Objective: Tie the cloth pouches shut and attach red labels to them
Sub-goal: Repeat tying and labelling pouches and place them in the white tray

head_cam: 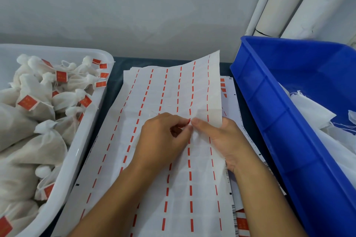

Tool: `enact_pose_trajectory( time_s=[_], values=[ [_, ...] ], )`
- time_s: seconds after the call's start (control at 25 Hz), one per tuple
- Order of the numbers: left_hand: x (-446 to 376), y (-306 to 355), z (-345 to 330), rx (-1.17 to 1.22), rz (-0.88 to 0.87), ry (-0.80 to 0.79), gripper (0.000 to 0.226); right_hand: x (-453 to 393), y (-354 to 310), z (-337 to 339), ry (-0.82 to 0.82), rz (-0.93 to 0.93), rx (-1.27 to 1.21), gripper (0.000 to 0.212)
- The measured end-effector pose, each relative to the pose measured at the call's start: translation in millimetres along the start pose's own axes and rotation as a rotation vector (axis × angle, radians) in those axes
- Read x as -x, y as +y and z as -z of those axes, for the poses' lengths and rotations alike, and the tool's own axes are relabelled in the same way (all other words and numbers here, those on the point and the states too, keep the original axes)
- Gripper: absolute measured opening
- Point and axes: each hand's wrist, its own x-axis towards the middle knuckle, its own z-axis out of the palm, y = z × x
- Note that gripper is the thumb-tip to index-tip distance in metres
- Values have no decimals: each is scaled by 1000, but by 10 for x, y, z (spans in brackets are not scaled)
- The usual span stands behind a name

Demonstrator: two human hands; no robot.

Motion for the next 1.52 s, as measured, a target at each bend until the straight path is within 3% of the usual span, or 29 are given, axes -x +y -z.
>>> enact_pose_trajectory(
  time_s=[0.08,0.32,0.52,0.76,0.96,1.32,1.52],
  values=[
    [8,7,-5,50,27,4,21,-7,5,-10,10,-8,-14,12],
    [20,7,-6,38,40,4,29,-12,25,5,26,-27,-46,13],
    [17,37,-12,45,89,18,28,-34,48,10,32,-10,-52,20],
    [20,54,-9,-11,-10,47,21,-46,65,-8,41,34,15,33],
    [-20,61,-27,-61,-9,24,18,-30,58,6,46,54,46,20],
    [-53,53,-39,-51,78,9,8,7,-8,-3,87,27,99,30],
    [-39,57,-40,-48,107,39,7,24,-52,43,99,68,96,15]
  ],
)
